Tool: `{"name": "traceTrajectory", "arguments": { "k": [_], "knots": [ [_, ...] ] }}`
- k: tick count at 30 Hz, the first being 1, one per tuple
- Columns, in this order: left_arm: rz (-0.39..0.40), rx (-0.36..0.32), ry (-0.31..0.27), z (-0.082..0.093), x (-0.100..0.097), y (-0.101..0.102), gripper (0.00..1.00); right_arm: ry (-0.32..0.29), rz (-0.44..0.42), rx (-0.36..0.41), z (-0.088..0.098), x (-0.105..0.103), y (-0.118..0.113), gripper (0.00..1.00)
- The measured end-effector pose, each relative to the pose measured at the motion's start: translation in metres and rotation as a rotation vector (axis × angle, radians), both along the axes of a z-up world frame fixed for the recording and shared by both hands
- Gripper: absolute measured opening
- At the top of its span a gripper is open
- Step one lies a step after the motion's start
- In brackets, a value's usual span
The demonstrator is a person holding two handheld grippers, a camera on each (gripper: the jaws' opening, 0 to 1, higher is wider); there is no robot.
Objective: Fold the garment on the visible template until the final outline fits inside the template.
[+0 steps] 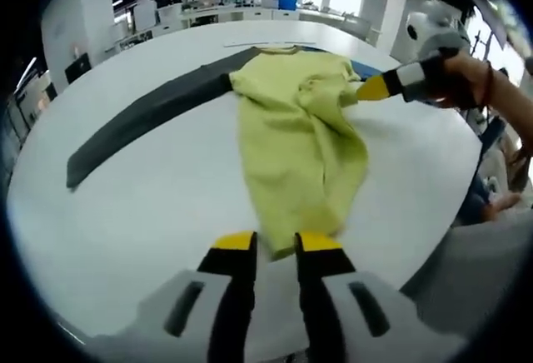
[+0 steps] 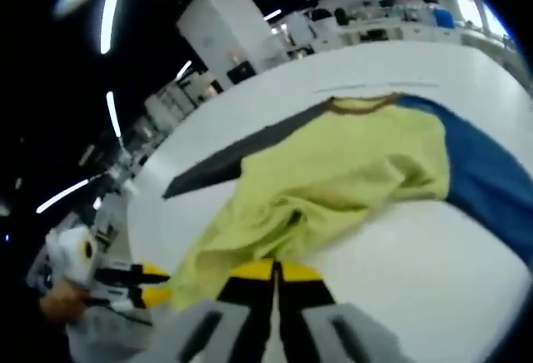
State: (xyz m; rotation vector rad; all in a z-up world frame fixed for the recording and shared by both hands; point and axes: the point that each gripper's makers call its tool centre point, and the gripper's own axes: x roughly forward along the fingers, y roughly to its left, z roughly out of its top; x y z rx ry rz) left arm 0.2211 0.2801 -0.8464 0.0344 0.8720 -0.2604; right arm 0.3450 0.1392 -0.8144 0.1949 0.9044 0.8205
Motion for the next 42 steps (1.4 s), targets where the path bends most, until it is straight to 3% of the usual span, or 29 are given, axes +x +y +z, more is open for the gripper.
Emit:
{"name": "traceTrajectory", "arguments": {
  "k": [7, 11, 29, 42],
  "knots": [
    [0.017, -0.002, 0.006, 0.000, 0.002, 0.002, 0.04, -0.016, 0.018, 0.005, 0.001, 0.001, -0.007, 0.00],
    [0.013, 0.034, 0.005, 0.002, 0.001, 0.007, 0.01, -0.028, 0.029, 0.001, 0.006, -0.005, -0.017, 0.00],
    [-0.003, 0.046, -0.062, 0.034, -0.002, 0.008, 0.00, -0.062, -0.002, -0.032, 0.021, -0.024, -0.073, 0.00],
    [0.004, 0.032, -0.067, 0.039, -0.011, 0.010, 0.00, -0.087, -0.040, -0.065, 0.032, -0.040, -0.110, 0.00]
  ]
}}
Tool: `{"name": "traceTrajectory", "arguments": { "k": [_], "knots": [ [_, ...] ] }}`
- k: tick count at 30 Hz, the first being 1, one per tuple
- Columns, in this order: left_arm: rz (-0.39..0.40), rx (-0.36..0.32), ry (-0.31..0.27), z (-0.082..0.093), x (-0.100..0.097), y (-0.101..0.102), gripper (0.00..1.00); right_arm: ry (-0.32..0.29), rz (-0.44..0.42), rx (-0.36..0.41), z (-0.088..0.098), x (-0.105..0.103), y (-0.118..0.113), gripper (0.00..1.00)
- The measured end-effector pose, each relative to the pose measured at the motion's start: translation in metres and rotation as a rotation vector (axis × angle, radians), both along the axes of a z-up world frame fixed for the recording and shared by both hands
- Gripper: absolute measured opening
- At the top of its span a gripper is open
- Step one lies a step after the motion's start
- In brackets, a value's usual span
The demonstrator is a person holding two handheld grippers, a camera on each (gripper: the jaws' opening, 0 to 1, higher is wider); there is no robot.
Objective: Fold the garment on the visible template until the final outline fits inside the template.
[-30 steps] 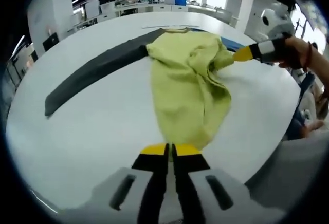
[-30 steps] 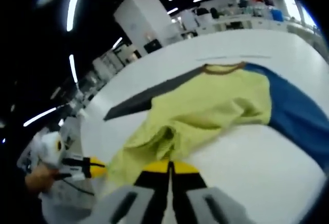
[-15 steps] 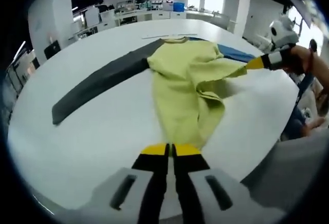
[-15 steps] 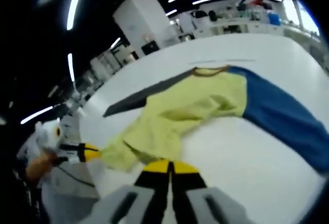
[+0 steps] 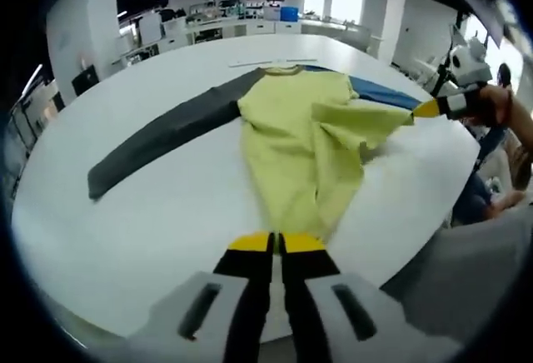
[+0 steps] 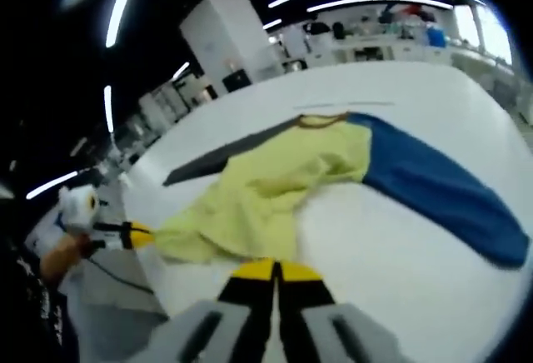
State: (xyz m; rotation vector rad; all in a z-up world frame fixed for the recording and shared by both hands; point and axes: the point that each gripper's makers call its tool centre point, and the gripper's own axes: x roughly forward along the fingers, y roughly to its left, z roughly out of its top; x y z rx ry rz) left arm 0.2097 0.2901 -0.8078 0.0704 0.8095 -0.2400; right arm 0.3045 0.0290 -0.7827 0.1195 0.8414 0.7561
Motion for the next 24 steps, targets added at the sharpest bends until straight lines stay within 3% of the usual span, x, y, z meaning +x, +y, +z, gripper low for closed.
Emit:
{"name": "traceTrajectory", "arguments": {
  "k": [7, 10, 24],
  "knots": [
    [0.017, -0.008, -0.022, 0.006, -0.001, 0.008, 0.00, -0.007, -0.023, -0.026, -0.001, -0.008, -0.021, 0.00],
    [0.031, -0.047, -0.030, 0.010, 0.000, 0.002, 0.00, -0.008, -0.039, -0.032, 0.000, -0.011, -0.028, 0.00],
    [0.038, -0.074, -0.009, 0.013, -0.011, 0.006, 0.00, 0.006, -0.076, -0.066, 0.000, -0.035, -0.048, 0.00]
  ]
}}
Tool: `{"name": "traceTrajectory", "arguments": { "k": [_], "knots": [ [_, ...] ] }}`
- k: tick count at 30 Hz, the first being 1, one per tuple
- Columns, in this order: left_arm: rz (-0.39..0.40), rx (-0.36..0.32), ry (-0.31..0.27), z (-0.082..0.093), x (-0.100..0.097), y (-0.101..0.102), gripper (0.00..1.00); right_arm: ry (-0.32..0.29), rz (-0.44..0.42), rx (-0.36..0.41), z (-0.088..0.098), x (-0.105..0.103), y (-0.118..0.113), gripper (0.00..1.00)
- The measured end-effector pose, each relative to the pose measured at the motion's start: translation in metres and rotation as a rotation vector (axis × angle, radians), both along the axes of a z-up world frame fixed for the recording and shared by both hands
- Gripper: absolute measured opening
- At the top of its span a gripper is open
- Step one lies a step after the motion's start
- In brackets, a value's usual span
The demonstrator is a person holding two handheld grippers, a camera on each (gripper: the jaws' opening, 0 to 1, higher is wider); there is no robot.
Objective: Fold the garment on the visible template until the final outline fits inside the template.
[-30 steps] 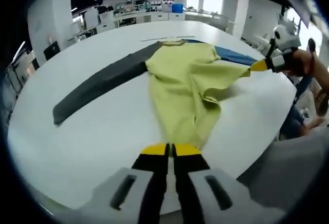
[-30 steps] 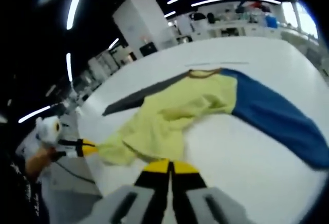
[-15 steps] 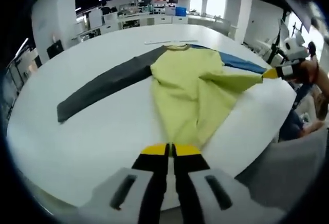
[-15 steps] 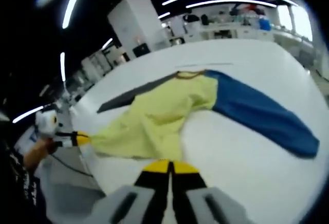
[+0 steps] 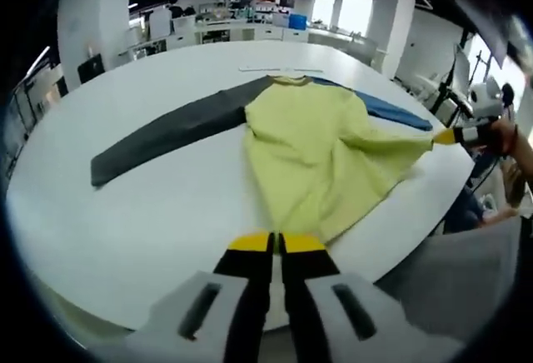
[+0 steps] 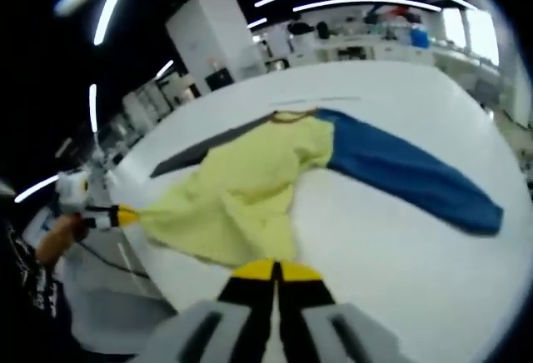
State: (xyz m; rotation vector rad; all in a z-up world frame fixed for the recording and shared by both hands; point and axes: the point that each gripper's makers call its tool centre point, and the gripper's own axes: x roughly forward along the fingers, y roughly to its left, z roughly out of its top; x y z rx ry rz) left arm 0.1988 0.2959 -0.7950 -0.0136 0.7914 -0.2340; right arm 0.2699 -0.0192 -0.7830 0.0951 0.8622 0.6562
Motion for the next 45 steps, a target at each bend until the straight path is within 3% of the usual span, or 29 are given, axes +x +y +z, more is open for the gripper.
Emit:
{"name": "traceTrajectory", "arguments": {
  "k": [7, 20, 27, 32, 34, 36, 40, 45],
  "knots": [
    [-0.012, 0.009, 0.017, -0.003, -0.008, 0.004, 0.00, 0.018, -0.026, -0.005, -0.004, -0.014, -0.008, 0.00],
    [-0.020, 0.042, 0.040, -0.005, -0.015, 0.012, 0.00, 0.030, -0.035, -0.081, -0.017, -0.034, -0.022, 0.00],
    [-0.025, 0.052, 0.082, -0.016, -0.020, 0.015, 0.00, 0.057, -0.020, -0.106, -0.027, -0.044, -0.024, 0.00],
    [-0.027, 0.058, 0.103, -0.022, -0.023, 0.014, 0.00, 0.114, 0.008, -0.132, -0.037, -0.054, -0.022, 0.00],
    [-0.026, 0.060, 0.106, -0.022, -0.023, 0.015, 0.00, 0.122, -0.002, -0.122, -0.036, -0.052, -0.025, 0.02],
    [-0.025, 0.059, 0.108, -0.023, -0.023, 0.015, 0.00, 0.130, -0.023, -0.107, -0.031, -0.052, -0.024, 0.11],
    [-0.023, 0.055, 0.109, -0.024, -0.023, 0.014, 0.00, 0.122, -0.063, -0.085, -0.034, -0.037, -0.030, 0.06],
    [-0.026, 0.057, 0.111, -0.024, -0.023, 0.015, 0.00, 0.144, -0.075, -0.090, -0.046, -0.029, -0.032, 0.07]
  ]
}}
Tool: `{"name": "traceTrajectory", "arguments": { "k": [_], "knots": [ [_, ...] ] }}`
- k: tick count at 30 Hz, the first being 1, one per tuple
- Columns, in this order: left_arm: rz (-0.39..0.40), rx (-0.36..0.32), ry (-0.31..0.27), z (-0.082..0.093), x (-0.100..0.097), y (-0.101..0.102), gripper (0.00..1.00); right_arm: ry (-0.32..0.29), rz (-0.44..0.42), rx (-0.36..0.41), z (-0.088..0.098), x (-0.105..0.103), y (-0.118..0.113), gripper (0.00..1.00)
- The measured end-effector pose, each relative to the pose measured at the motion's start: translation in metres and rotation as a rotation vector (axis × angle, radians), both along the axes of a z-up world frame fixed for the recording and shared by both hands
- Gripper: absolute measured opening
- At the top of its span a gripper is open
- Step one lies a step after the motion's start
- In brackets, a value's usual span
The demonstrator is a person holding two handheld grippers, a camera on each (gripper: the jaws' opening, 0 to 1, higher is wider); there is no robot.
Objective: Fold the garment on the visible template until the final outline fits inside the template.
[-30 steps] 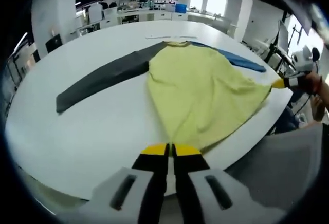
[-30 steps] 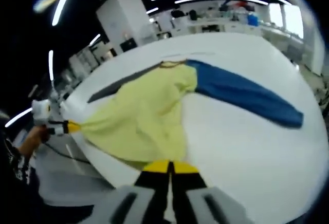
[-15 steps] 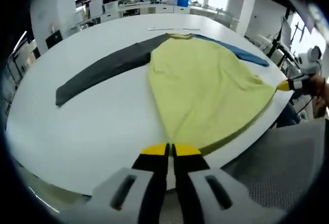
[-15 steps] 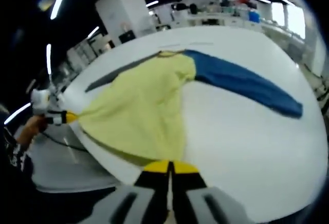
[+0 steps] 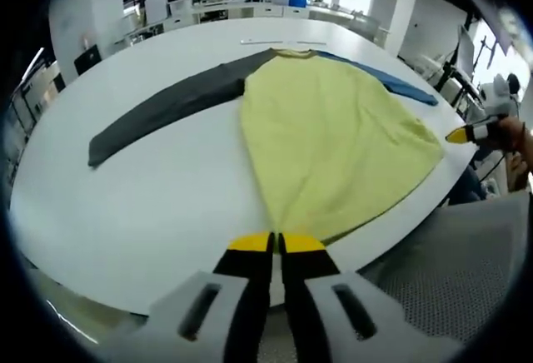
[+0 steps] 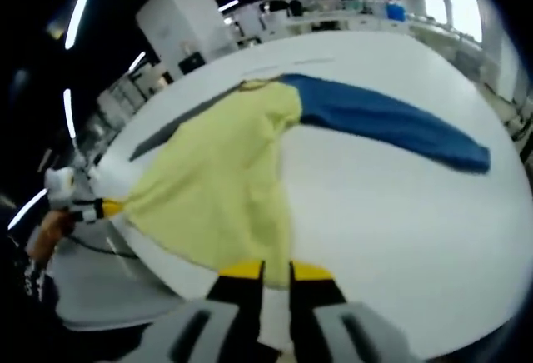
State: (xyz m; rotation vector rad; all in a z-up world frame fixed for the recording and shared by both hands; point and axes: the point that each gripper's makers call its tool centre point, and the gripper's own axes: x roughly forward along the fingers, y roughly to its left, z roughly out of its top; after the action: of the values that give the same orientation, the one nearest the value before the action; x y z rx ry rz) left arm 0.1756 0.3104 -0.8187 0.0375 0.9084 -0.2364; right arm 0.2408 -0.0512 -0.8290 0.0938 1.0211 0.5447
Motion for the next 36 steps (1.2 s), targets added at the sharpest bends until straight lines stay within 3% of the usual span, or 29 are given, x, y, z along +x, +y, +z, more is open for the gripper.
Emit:
{"name": "traceTrajectory", "arguments": {
  "k": [11, 22, 36],
  "knots": [
    [-0.006, 0.000, 0.005, -0.003, 0.000, 0.000, 0.00, 0.059, -0.020, -0.011, -0.024, 0.004, 0.000, 0.00],
    [-0.031, 0.018, 0.018, -0.005, -0.003, 0.001, 0.00, 0.082, -0.048, 0.003, -0.014, -0.018, -0.001, 0.00],
    [-0.079, 0.050, 0.084, -0.018, -0.014, 0.002, 0.00, 0.082, -0.034, -0.061, -0.014, -0.030, -0.005, 0.00]
  ]
}}
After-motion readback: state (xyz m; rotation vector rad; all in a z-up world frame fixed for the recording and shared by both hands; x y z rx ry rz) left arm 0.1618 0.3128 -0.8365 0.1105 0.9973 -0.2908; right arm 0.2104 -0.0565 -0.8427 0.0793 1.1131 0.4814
